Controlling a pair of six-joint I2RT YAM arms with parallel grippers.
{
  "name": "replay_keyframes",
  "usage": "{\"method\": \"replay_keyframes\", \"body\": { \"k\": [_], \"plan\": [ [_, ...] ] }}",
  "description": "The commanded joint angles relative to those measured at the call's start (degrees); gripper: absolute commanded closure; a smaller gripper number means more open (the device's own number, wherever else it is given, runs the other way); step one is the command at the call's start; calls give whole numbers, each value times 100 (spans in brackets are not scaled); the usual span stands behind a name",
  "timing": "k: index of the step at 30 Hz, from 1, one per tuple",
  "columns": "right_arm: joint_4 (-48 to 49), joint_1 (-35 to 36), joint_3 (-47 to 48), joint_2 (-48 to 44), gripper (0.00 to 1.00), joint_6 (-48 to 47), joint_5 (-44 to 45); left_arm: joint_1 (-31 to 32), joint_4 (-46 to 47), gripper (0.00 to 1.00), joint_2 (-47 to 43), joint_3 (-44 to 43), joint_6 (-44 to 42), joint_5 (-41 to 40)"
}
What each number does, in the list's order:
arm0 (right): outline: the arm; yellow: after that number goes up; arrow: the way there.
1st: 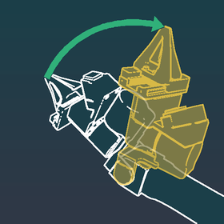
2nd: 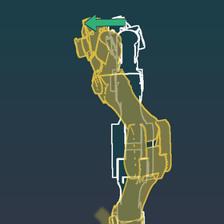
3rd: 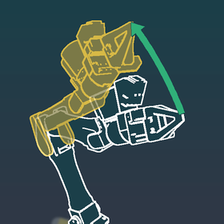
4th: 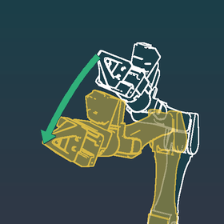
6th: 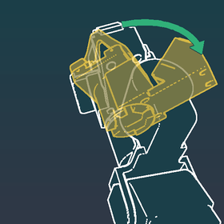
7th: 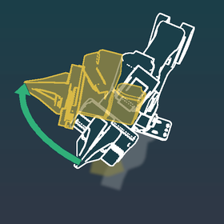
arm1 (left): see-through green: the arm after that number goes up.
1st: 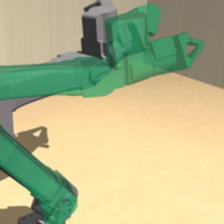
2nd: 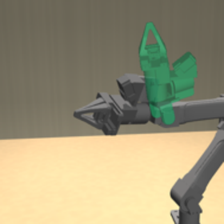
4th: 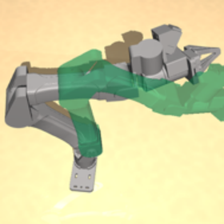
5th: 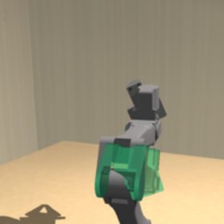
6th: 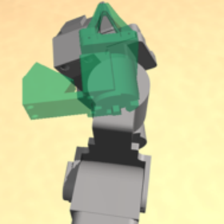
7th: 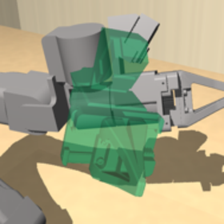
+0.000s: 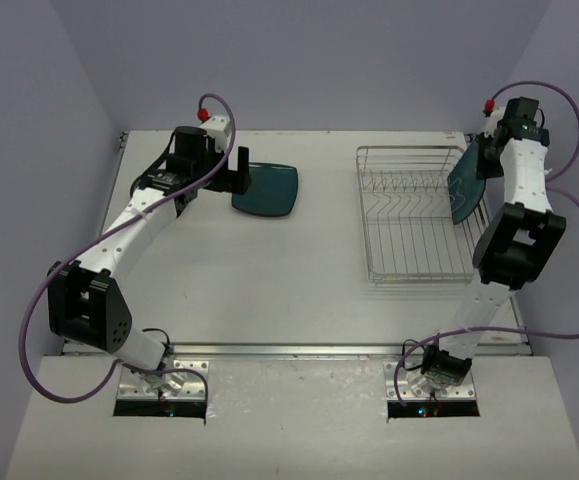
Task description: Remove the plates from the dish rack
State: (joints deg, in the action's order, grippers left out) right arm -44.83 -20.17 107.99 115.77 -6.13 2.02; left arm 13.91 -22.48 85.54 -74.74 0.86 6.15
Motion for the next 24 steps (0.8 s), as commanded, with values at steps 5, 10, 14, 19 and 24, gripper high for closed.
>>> {"method": "replay_keyframes", "body": {
  "k": [5,10,14,19,24],
  "plan": [
    [198,-13,947,-849,100,419,-548,-20,192,0,7,-314,161,35],
    [500,172,1128,-1119,100,209,-607,-20,192,0,-2,-357,205,-11],
    [952,427,1087,-1363,100,-268,-201,-20,185,0,-11,-397,251,-100],
    [1362,701,961,-1761,100,-494,65,-26,251,0,-79,-364,428,-59],
    [1106,707,704,-2247,100,595,-982,-407,1317,0,-569,513,1261,2097]
  ]
}}
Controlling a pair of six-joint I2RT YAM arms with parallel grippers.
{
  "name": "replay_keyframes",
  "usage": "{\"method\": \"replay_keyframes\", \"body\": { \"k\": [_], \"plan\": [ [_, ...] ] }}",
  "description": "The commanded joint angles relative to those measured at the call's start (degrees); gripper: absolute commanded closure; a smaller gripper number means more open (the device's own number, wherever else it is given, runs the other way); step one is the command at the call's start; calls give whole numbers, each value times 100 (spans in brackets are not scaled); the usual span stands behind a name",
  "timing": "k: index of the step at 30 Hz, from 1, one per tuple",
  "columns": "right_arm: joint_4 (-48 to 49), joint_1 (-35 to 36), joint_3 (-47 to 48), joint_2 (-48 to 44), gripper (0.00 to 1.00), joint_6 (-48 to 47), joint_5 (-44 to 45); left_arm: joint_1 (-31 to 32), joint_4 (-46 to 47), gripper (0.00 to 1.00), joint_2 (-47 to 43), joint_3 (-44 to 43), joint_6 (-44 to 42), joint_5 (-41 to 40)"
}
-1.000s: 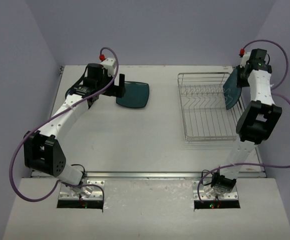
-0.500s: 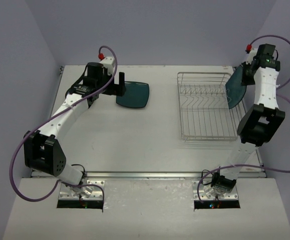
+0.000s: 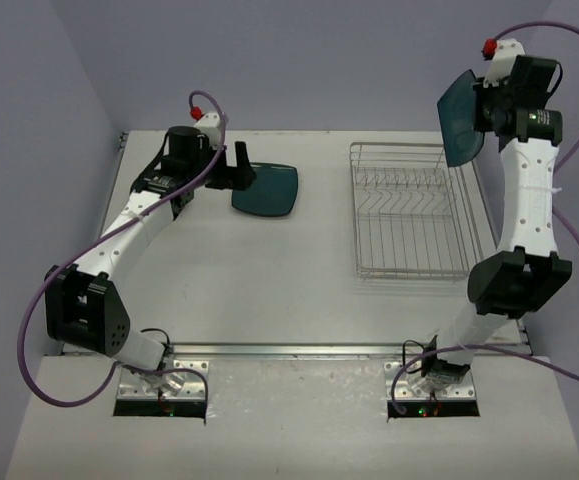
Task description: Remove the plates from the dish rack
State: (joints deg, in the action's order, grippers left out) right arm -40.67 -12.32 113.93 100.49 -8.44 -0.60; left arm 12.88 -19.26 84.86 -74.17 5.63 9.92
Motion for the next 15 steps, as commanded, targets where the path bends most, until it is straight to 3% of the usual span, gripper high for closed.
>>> {"method": "replay_keyframes", "body": {
  "k": [1,4,8,10,15],
  "plan": [
    [795,-78,-218,-894,100,1371,-1304,-402,1641,0,-626,828,1184,2351],
    [1321,-78,-1524,-1451,100,2571,-3049,-488,3239,1,-753,1643,2387,3602],
    [2965,75,-2876,-1772,100,4886,-4468,-451,4901,3,-699,2355,4075,4266],
    [3983,375,-3769,-1967,100,5690,-4899,-285,5618,3,-685,2643,4503,4245],
    [4436,798,-4389,-2225,100,5977,-5082,250,5947,2,-479,2665,4684,4132]
  ]
}}
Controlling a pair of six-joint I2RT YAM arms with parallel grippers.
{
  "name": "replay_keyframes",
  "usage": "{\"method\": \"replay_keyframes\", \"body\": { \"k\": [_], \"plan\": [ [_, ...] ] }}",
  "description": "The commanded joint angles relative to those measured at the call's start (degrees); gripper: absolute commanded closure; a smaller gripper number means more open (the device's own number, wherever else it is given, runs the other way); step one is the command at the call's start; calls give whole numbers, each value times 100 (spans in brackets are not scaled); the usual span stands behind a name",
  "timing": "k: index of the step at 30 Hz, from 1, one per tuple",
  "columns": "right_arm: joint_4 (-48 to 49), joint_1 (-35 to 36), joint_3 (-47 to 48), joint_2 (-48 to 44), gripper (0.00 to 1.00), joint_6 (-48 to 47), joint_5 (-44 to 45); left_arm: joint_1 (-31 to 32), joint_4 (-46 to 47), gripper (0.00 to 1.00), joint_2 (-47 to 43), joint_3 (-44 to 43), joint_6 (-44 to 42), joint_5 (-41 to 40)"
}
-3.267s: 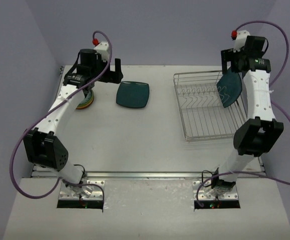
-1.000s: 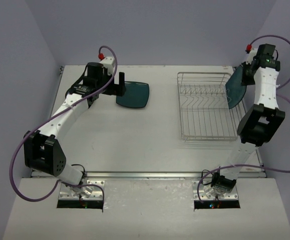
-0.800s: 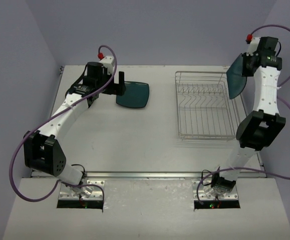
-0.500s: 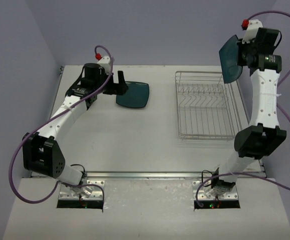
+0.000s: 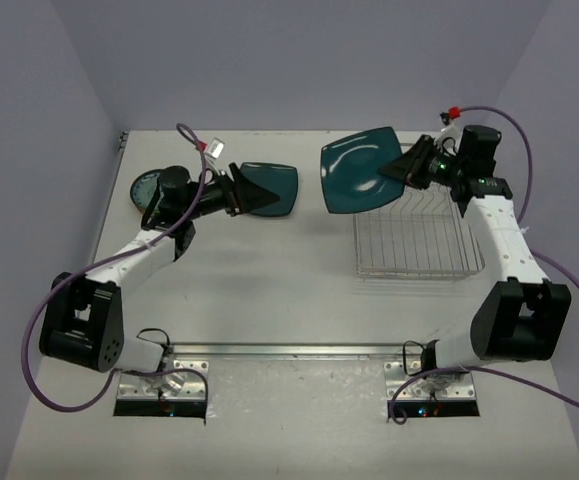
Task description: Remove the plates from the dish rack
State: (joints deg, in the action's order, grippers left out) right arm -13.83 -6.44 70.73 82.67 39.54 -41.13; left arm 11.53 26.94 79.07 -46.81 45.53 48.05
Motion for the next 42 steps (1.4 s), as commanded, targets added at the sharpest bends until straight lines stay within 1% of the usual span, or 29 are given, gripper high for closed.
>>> {"method": "replay_keyframes", "body": {
  "k": [1,4,8,13,17,18,20,22,24,25,27,28,30,31,32,33,36,37,38,40,42],
  "plan": [
    [1841,259,-174,-462,100,1291,-1075,508,1497,2,272,-102,854,274],
    [2059,371,-437,-502,100,1551,-1156,841,1775,3,635,-284,1172,240],
    [2375,429,-666,-534,100,1944,-1248,1155,1793,5,1179,-618,1470,125],
    [2390,618,-707,-558,100,2013,-1229,1317,1964,10,1582,-953,1768,72],
    [2468,806,-858,-520,100,2167,-1161,1330,2153,18,1730,-1146,2029,43],
    [2447,837,-889,-507,100,2194,-1131,1330,2252,24,1761,-1150,2129,21],
    [2393,872,-912,-471,100,2245,-1025,1334,2576,41,1836,-1137,2436,4],
    [2376,890,-902,-444,100,2306,-932,1326,2755,52,1911,-1146,2664,20],
    [2322,890,-831,-397,100,2359,-863,1334,2790,79,1941,-1133,2779,-16],
    [2297,890,-797,-375,100,2383,-822,1334,2812,88,1950,-1120,2825,-32],
    [2297,890,-763,-324,100,2418,-801,1334,2817,100,1938,-1077,2839,-75],
    [2314,890,-762,-305,100,2435,-809,1334,2817,100,1912,-1059,2839,-76],
    [2203,890,-770,-297,96,2348,-793,1278,2705,100,1839,-1042,2664,-68],
    [2079,884,-777,-308,91,2221,-798,1196,2540,100,1802,-1088,2569,-38],
    [1911,885,-780,-317,80,2058,-778,1082,2257,100,1791,-1210,2374,46],
    [1724,889,-778,-326,66,1881,-737,949,1868,100,1798,-1389,2083,164],
    [1202,852,-712,-386,23,1408,-543,387,-217,100,1964,-2320,439,665],
    [1003,829,-678,-399,14,1207,-460,192,-654,100,2047,-2534,28,872],
    [780,802,-640,-410,7,963,-362,0,-908,100,2130,-2674,-262,1091],
    [685,724,-612,-431,1,802,-241,-309,-1567,100,2428,-3034,-1007,1525],
    [662,679,-604,-460,1,742,-203,-586,-2547,100,2705,-3508,-1738,1602]
  ]
}}
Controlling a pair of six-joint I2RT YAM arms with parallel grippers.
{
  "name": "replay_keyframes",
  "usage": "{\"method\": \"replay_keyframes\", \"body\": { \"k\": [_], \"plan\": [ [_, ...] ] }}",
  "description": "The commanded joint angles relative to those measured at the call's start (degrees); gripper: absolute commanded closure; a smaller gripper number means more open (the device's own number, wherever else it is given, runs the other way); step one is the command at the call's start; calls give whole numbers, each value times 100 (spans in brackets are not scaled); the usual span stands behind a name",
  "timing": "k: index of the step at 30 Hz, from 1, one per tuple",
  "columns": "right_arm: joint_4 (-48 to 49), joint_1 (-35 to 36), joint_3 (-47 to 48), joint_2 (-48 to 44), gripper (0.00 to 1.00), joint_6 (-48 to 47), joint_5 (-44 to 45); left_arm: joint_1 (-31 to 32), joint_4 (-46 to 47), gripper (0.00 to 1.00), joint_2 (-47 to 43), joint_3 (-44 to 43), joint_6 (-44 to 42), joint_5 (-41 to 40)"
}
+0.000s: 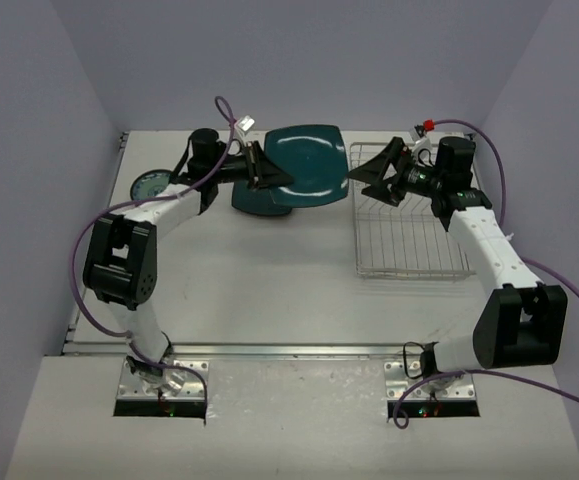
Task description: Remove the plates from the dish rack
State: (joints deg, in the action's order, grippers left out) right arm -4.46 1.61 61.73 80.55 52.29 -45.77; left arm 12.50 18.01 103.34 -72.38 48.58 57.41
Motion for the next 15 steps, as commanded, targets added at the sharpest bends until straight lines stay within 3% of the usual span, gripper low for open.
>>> {"method": "replay_keyframes", "body": {
  "k": [1,3,6,15],
  "plan": [
    [-285,-223,308,-241,1,-539,242,-816,-2182,100,455,-1238,-2424,670],
    [-315,-416,351,-217,1,-558,202,-1104,-3416,100,835,-1809,-3105,709],
    [-341,-508,383,-224,1,-635,169,-1243,-4512,100,1390,-2833,-3749,679],
    [-484,-625,262,-286,1,-841,165,-1441,-4775,100,2402,-3628,-3821,715]
  ]
}}
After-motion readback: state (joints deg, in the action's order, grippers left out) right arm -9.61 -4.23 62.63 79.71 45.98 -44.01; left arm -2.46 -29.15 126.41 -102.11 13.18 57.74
